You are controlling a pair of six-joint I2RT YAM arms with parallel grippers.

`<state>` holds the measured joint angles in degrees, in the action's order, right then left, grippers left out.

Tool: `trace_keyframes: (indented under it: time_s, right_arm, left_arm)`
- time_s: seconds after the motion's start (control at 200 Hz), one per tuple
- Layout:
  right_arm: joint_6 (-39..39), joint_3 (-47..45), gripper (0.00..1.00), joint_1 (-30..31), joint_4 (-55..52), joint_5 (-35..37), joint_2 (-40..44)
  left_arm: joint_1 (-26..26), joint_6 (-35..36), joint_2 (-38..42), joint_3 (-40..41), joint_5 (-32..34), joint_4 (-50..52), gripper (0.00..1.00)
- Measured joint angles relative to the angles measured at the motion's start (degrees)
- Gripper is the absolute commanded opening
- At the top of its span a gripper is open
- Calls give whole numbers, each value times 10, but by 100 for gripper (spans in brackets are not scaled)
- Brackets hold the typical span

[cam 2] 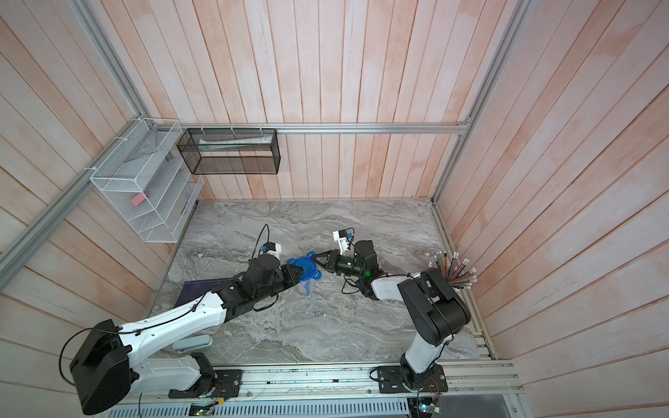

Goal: Take out toiletry kits
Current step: Open the lid of the container, then place the lid at the center of the board.

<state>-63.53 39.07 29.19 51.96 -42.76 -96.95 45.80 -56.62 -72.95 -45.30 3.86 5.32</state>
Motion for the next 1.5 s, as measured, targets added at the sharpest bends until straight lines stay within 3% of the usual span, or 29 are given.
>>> trace_keyframes:
  time_s: [0.06,0.2,0.34,0.64,0.8,1.095,1.195,1.345,1.5]
  right_arm:
    - [4,0,0,0,-2,0,0]
    - [9,0,0,0,-7,-2,11]
    - [12,0,0,4,-8,-3,27]
    - [50,32,0,38,-68,-2,61]
    - [88,67,0,67,-120,3,82]
    - [153,85,0,55,-239,25,142]
    - [230,130,0,40,-362,91,208]
    - [363,213,0,29,-506,291,283]
    - [453,247,0,29,-617,518,260]
  left_arm:
    - [0,0,2,0,0,3,24]
    - [0,3,25,0,6,29,42]
    - [-2,4,72,-1,33,81,52]
    - [-11,7,175,-3,109,156,56]
    - [-13,9,191,-3,132,181,57]
    - [-17,10,192,-3,143,193,61]
    - [-23,14,192,-3,144,193,65]
    - [-32,22,186,-3,144,193,78]
    - [-39,30,181,-2,135,186,92]
